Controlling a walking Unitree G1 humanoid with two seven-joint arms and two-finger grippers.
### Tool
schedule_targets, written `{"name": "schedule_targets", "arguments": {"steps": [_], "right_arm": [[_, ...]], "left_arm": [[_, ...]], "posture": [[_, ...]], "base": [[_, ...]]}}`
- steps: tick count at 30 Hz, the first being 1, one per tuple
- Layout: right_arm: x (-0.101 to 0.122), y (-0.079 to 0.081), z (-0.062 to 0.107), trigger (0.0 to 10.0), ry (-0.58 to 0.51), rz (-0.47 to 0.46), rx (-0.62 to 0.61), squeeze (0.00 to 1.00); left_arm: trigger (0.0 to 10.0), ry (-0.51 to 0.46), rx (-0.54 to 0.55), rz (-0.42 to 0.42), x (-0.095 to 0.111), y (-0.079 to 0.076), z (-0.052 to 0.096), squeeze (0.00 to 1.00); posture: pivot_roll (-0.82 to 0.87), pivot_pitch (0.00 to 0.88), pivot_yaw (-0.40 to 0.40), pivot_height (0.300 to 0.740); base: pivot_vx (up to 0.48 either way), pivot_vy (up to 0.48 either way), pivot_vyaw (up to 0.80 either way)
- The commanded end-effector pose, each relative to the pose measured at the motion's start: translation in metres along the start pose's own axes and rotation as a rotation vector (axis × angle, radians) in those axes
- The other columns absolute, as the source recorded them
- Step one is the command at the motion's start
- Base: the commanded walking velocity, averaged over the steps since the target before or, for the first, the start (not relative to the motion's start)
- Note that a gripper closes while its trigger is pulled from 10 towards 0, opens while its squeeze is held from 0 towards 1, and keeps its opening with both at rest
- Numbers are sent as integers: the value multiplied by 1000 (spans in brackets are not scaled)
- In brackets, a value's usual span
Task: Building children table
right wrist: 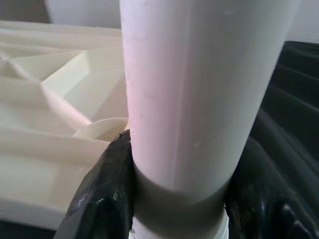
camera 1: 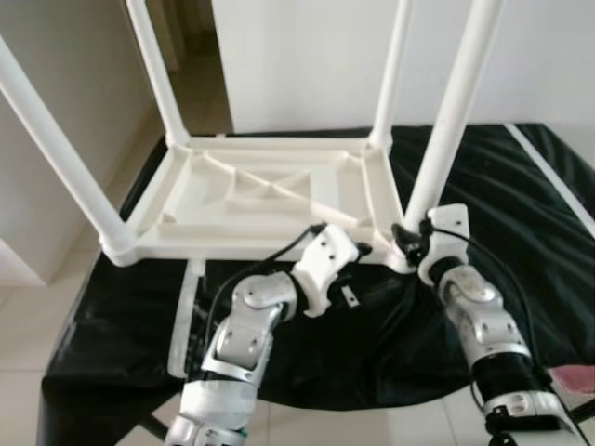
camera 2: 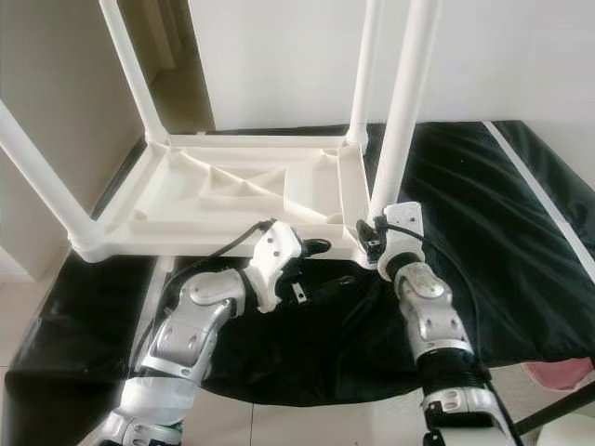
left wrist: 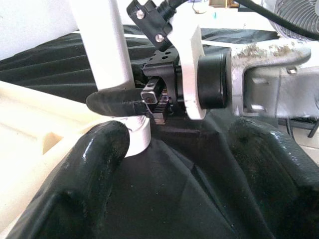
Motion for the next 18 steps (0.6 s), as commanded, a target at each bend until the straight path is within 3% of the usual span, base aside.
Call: {"name": "schedule_targets", "arguments": {"steps": [1, 2, 5, 10, 18], "right_arm": [[-45, -10, 13, 10000, 188, -25, -108, 0], [-44, -9, 16, 10000, 178, -51, -173, 0], [-43, -8, 18, 10000, 170, -68, -214, 0], [-37, -5, 38, 10000, 129, -151, -481, 0], [-33, 5, 39, 10000, 122, -145, -472, 0]], "left_arm": [[10000, 0, 139, 14, -2, 12, 2, 0], [10000, 1, 141, 16, -2, 12, 3, 0], [10000, 2, 142, 17, -3, 12, 3, 0], [10000, 4, 143, 19, -3, 13, 4, 0], [10000, -7, 141, 10, 2, 18, 0, 0]], "posture": [[-72, 29, 49, 740], [-71, 30, 49, 740], [-71, 30, 49, 740], [-82, 33, 54, 740], [-86, 28, 64, 740]], "base": [[0, 0, 0], [0, 0, 0], [0, 0, 0], [0, 0, 0], [0, 0, 0]]}}
Point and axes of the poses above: a point about 5 cm out from each wrist's last joint towards the gripper, its own z axis pointing back from the gripper into the wrist, its own x axis along the axis of the wrist's last joint, y = z × x, the point moved 4 cm from there along -z, pointing out of the wrist towards the gripper, and after that the axes turned 4 degrees about z, right-handed, at the moved point
